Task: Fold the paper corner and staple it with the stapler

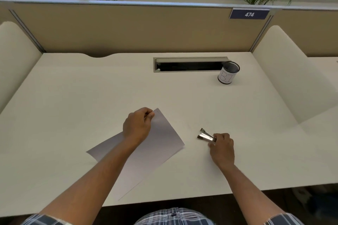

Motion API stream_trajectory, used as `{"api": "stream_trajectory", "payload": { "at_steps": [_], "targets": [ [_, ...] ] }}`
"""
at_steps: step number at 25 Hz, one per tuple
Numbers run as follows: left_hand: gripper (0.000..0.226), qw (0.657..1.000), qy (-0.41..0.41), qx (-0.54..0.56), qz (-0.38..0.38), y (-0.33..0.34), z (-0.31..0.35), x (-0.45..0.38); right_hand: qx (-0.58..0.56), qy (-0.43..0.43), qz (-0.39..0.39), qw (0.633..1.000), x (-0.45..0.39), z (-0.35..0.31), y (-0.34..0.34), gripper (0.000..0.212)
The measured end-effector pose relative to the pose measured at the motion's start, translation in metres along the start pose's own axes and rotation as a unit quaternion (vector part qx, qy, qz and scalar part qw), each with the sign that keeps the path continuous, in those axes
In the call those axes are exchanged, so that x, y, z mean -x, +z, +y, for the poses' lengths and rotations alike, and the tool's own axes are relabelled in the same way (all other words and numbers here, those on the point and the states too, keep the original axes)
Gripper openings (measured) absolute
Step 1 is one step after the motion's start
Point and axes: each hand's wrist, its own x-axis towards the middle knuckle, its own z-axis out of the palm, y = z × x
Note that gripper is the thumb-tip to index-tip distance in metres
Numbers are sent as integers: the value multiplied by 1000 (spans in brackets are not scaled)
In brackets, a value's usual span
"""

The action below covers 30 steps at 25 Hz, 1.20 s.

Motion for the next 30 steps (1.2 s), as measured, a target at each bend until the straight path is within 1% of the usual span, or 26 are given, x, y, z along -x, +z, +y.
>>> {"api": "stream_trajectory", "payload": {
  "at_steps": [1, 3, 5, 7, 9, 12, 15, 17, 19, 24, 26, 28, 30],
  "targets": [
    [17, 1000, 2, 2, 0, 1, 0, 0, -11, 0, 5, 1000, -1, 1, -1, 29],
    [17, 1000, 6, 6, -2, 2, 0, 0, -49, 4, 1, 999, -3, 2, -4, 18],
    [17, 1000, 6, 10, -4, 3, 0, 0, -142, 21, 1, 990, -3, -4, -10, 13],
    [16, 1000, 7, 18, -5, 4, 0, 0, -278, 53, 14, 959, 0, -16, -17, 16],
    [16, 999, 12, 37, -10, 3, -1, 0, -382, 70, 20, 921, 3, -33, -23, 20],
    [16, 998, 28, 57, -21, 4, -3, 0, -476, 28, -18, 879, 8, -57, -25, 22],
    [17, 995, 39, 81, -38, 5, -3, -1, -514, -29, -73, 854, 15, -78, -28, 23],
    [18, 993, 44, 98, -51, 4, -3, 0, -530, -42, -114, 839, 24, -93, -32, 23],
    [18, 991, 50, 111, -50, 3, -1, 1, -539, -42, -143, 829, 33, -106, -36, 27],
    [16, 986, 57, 151, -34, 2, 5, 3, -547, -40, -179, 817, 58, -135, -41, 34],
    [17, 984, 61, 167, -24, 2, 7, 6, -572, -30, -191, 797, 68, -147, -41, 34],
    [18, 980, 64, 188, -13, 3, 10, 9, -600, -15, -201, 774, 74, -157, -42, 30],
    [18, 975, 56, 214, -13, 4, 13, 12, -622, -5, -199, 757, 76, -166, -43, 29]
  ]
}}
